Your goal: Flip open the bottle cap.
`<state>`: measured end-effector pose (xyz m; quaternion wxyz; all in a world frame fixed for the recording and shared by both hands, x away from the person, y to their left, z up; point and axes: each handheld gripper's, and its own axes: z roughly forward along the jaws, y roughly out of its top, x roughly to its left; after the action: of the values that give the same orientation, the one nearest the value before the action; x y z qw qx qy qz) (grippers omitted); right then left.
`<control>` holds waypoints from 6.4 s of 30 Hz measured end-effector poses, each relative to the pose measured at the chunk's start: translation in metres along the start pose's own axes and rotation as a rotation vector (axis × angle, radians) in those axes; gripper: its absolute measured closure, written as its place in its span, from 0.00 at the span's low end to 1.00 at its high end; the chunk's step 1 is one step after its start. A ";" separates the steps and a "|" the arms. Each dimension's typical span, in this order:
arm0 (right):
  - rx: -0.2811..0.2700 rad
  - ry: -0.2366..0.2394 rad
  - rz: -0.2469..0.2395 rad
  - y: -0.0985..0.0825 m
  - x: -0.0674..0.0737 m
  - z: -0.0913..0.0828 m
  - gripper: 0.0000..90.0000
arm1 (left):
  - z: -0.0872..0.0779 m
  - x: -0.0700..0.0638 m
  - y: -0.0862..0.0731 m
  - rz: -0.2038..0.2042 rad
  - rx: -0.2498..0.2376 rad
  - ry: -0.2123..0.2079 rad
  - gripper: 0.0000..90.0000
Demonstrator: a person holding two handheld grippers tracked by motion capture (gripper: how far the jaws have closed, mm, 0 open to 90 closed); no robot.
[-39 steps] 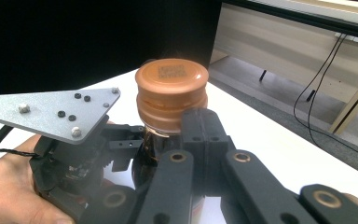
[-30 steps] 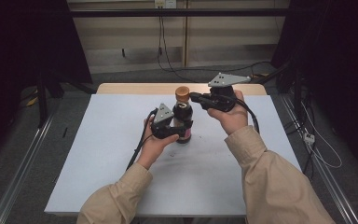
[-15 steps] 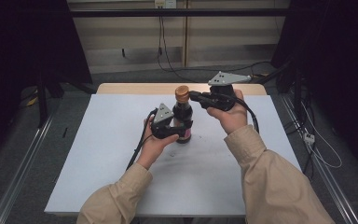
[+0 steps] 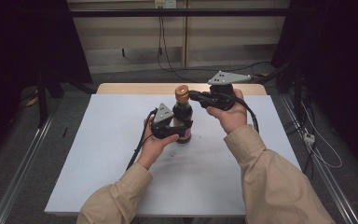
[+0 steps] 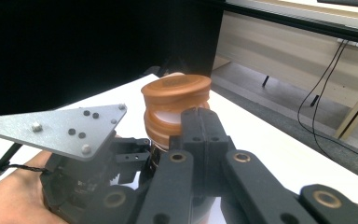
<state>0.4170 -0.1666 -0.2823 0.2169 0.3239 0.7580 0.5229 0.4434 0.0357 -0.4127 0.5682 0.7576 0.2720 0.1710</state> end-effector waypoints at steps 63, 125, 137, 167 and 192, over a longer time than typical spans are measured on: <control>-0.007 -0.020 -0.017 0.015 0.005 0.003 1.00 | -0.001 -0.001 -0.002 0.003 -0.011 0.030 0.34; -0.013 -0.003 -0.013 0.024 0.008 0.009 1.00 | 0.000 -0.003 -0.003 0.000 -0.010 0.035 0.34; -0.016 0.007 -0.004 0.023 0.009 0.014 1.00 | 0.000 -0.002 -0.002 0.003 -0.007 0.020 0.34; -0.044 0.040 -0.025 0.009 0.009 -0.001 0.88 | -0.003 -0.002 -0.003 -0.002 -0.010 0.017 0.32; -0.069 0.002 -0.004 -0.038 0.021 -0.045 0.34 | -0.064 -0.016 0.008 0.033 0.021 -0.023 0.14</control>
<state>0.3630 -0.1900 -0.3011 0.2281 0.3143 0.7403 0.5488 0.3961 0.0731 -0.3851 0.5603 0.7699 0.2547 0.1688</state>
